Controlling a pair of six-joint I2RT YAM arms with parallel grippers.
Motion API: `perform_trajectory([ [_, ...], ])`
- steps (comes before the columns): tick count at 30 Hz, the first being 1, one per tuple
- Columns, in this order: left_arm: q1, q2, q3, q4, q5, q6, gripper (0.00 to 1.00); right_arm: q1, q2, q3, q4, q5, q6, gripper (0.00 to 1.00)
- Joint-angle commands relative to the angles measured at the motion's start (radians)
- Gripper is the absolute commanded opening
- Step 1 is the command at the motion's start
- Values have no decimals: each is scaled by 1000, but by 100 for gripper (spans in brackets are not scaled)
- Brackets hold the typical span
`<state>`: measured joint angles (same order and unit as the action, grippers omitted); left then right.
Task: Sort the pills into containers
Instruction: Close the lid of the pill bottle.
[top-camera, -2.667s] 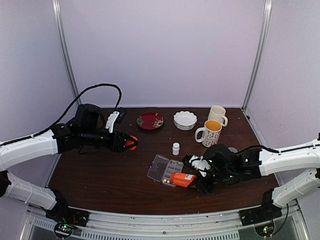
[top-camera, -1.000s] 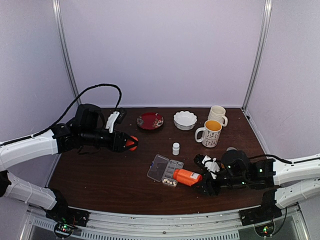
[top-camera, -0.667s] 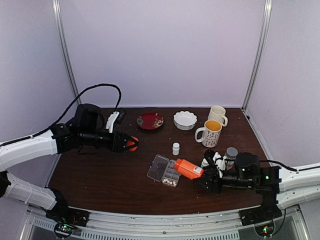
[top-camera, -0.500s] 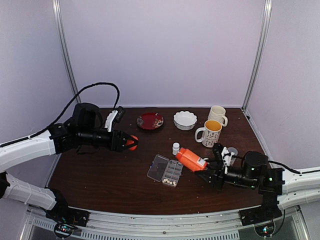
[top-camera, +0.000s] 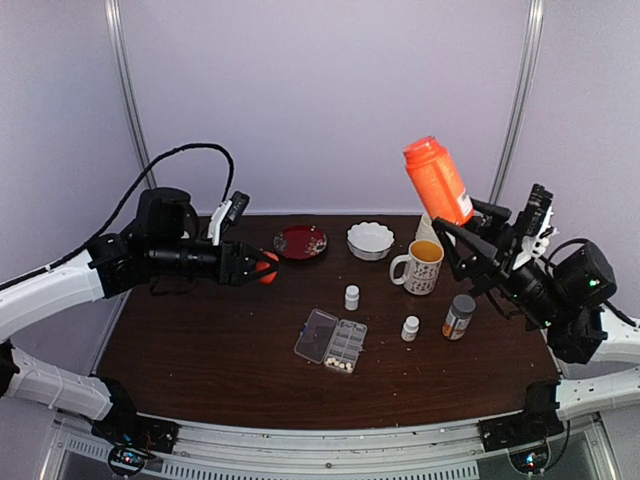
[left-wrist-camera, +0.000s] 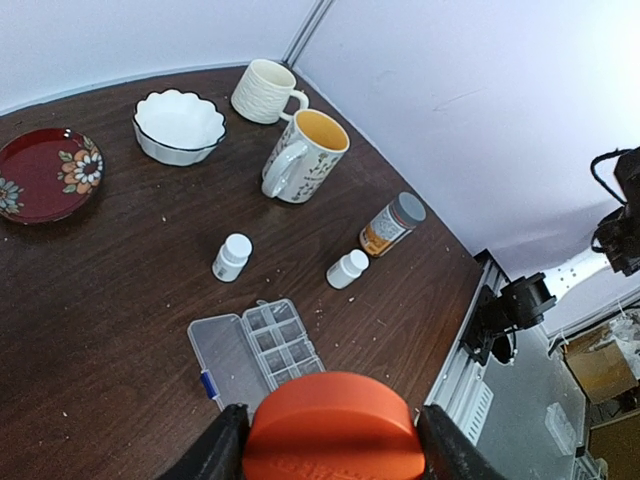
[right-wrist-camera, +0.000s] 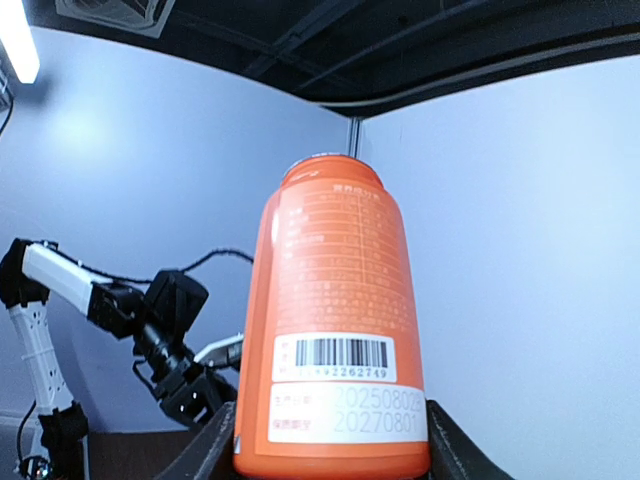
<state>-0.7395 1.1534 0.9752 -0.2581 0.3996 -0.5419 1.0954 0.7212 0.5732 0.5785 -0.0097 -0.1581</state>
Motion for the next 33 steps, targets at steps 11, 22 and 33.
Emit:
perform_trajectory([
  [11, -41, -39, 6, 19, -41, -54, 0, 4, 138, -40, 656, -57, -105, 0],
  [22, -75, -47, 37, 144, 85, -172, 0, 4, 70, -127, 191, -155, -3, 0],
  [33, -98, -18, 94, 308, 261, -327, 0, 8, 230, -50, 91, -241, -16, 0],
])
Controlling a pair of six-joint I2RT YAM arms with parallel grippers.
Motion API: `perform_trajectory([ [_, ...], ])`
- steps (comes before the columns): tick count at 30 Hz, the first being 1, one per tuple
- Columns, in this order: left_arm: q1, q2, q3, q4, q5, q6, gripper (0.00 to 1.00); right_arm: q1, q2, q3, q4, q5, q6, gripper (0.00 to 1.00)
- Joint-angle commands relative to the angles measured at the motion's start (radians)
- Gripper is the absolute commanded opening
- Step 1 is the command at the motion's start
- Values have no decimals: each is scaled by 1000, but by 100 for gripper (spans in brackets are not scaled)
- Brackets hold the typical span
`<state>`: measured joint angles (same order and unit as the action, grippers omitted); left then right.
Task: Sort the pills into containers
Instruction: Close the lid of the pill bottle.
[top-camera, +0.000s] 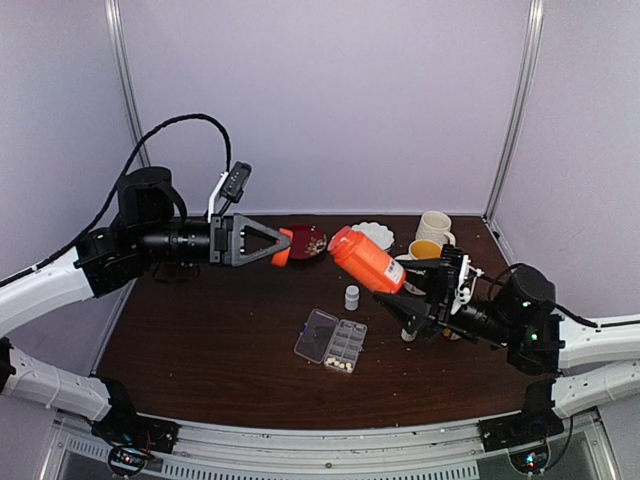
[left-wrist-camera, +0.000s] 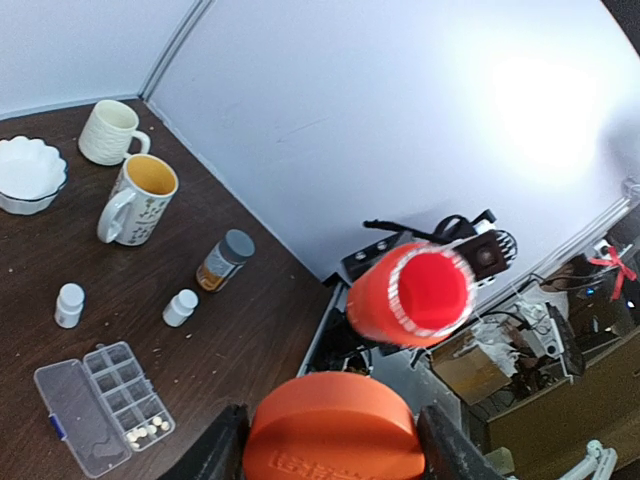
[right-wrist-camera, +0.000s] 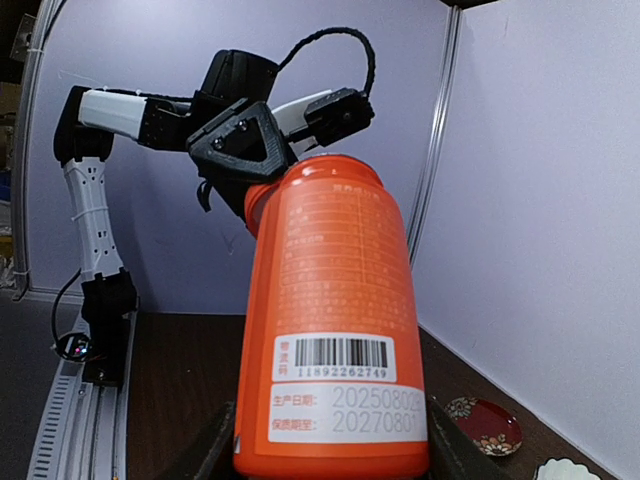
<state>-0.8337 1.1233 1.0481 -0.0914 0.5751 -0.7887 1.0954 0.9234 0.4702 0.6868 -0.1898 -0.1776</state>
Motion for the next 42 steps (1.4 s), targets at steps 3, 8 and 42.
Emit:
perform_trajectory([
  [3, -4, 16, 21, 148, 94, -86, 0, 11, 50, 73, -13, -83, 7, 0],
  [8, -5, 26, 15, 164, 116, -88, 0, 17, 81, 101, -19, -104, 4, 0],
  [42, -15, 111, 8, -1, 155, -87, 0, 151, 299, 396, -504, 213, -495, 0],
])
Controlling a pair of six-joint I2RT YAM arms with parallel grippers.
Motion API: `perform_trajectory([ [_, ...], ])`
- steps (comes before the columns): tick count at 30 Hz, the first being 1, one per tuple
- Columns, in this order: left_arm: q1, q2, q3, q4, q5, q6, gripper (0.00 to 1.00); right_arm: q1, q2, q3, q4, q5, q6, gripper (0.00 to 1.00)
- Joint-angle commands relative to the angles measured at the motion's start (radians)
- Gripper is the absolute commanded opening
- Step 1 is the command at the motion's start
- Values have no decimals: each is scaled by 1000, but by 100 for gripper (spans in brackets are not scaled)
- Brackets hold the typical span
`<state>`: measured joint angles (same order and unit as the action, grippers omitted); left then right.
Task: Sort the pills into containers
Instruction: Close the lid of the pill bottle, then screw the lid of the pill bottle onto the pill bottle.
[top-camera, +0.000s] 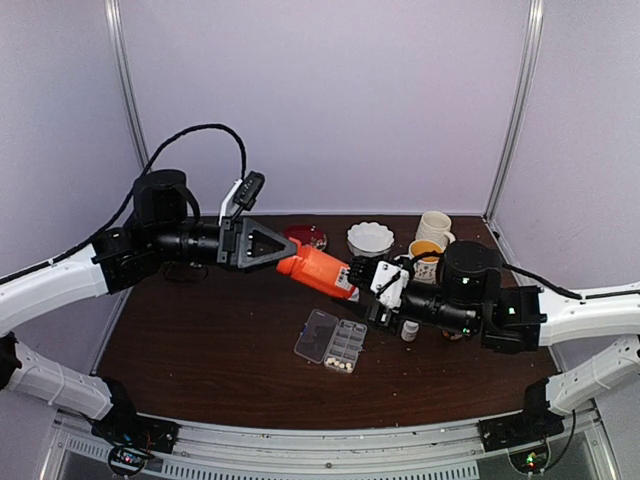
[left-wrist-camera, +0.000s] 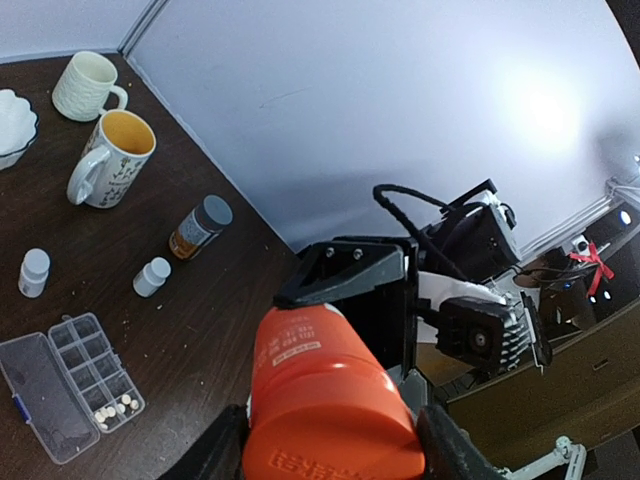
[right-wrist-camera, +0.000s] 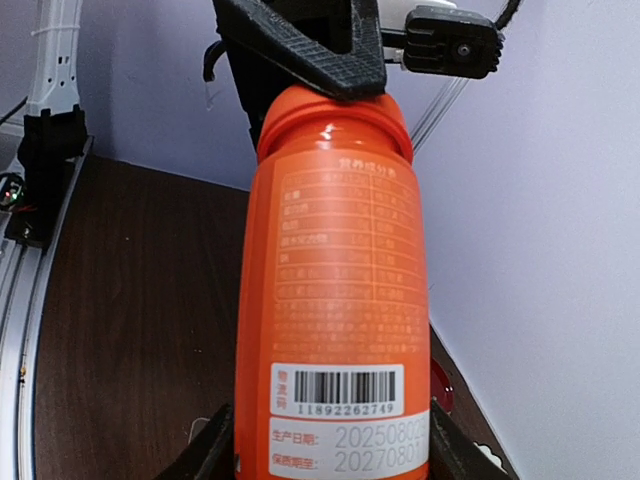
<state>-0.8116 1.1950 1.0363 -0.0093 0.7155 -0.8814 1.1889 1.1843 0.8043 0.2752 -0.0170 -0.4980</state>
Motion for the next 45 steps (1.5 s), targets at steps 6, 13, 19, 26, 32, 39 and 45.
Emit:
perform_trajectory([
  [6, -37, 28, 24, -152, -22, -16, 0, 103, 47, 79, -54, 192, -252, 0],
  [13, -37, 22, 3, -110, -53, -82, 0, 157, 74, 85, 83, 382, -276, 0],
  [19, -37, 24, -16, -9, -13, -54, 0, 119, 33, 137, -19, 120, -50, 0],
  [26, -55, 55, -21, -63, 121, 333, 0, -43, 1, 218, -136, -447, 208, 0],
  [32, -56, 71, 6, -152, 25, 641, 0, -129, 10, 230, -141, -666, 344, 0],
  [39, -72, 106, 112, -347, 29, 1250, 0, -162, -4, 191, -94, -742, 433, 0],
  [45, -78, 88, 149, -475, 78, 1788, 0, -190, -30, 162, -59, -772, 492, 0],
])
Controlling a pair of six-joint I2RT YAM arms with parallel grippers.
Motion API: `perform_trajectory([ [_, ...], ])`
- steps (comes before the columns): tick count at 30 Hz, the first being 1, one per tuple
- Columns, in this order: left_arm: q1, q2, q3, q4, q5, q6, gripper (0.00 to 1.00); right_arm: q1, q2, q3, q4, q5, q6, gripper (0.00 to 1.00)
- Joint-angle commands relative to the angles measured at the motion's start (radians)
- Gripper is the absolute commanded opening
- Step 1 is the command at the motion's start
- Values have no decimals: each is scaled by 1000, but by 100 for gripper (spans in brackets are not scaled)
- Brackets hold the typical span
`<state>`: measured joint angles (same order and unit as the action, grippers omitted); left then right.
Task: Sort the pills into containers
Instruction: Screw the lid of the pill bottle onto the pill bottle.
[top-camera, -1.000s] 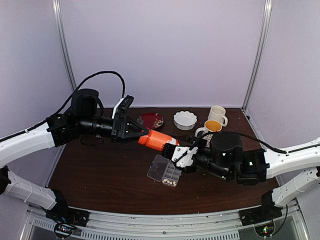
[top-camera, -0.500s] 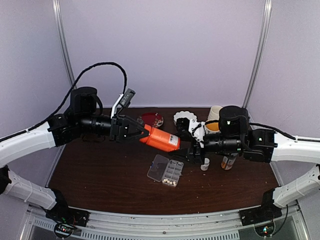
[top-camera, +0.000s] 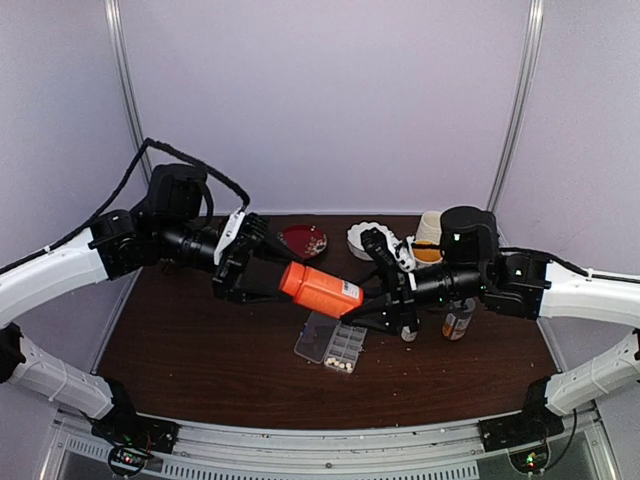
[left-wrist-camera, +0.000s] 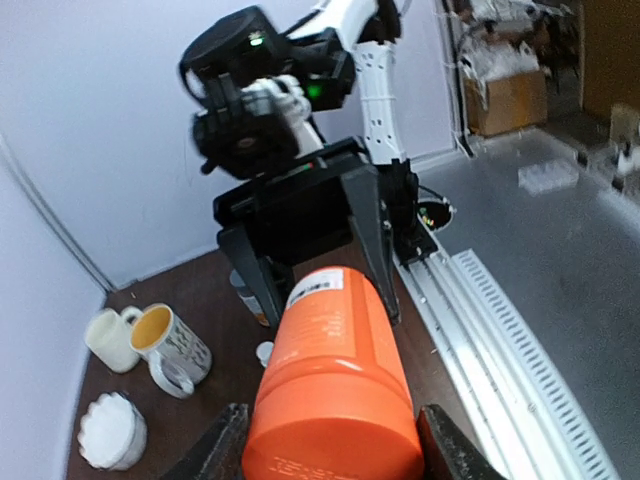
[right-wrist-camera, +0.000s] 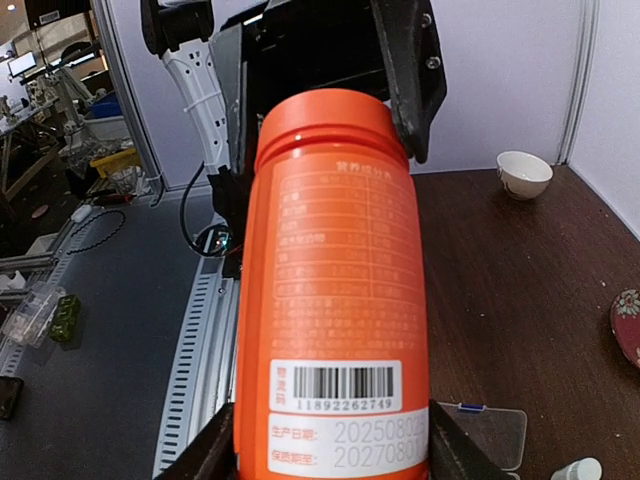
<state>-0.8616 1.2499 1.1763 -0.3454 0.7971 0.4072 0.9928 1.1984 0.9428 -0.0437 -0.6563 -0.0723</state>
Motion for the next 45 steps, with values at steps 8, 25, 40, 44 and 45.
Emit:
perform_trajectory([
  [8, -88, -62, -109, -122, -283, 1144, 0, -22, -45, 26, 255, -149, 131, 0],
  [25, -252, -143, -324, 302, -944, 1532, 14, -62, -21, 54, 187, -112, 151, 0],
  [40, -251, -419, -400, 199, -734, 862, 98, -107, -69, 64, 4, -17, 86, 0],
  [44, -251, -451, -405, 290, -697, 485, 97, -108, -77, 61, -3, -2, 25, 0],
  [45, -252, -451, -389, 295, -688, 374, 98, -108, -83, 59, -3, 1, 14, 0],
])
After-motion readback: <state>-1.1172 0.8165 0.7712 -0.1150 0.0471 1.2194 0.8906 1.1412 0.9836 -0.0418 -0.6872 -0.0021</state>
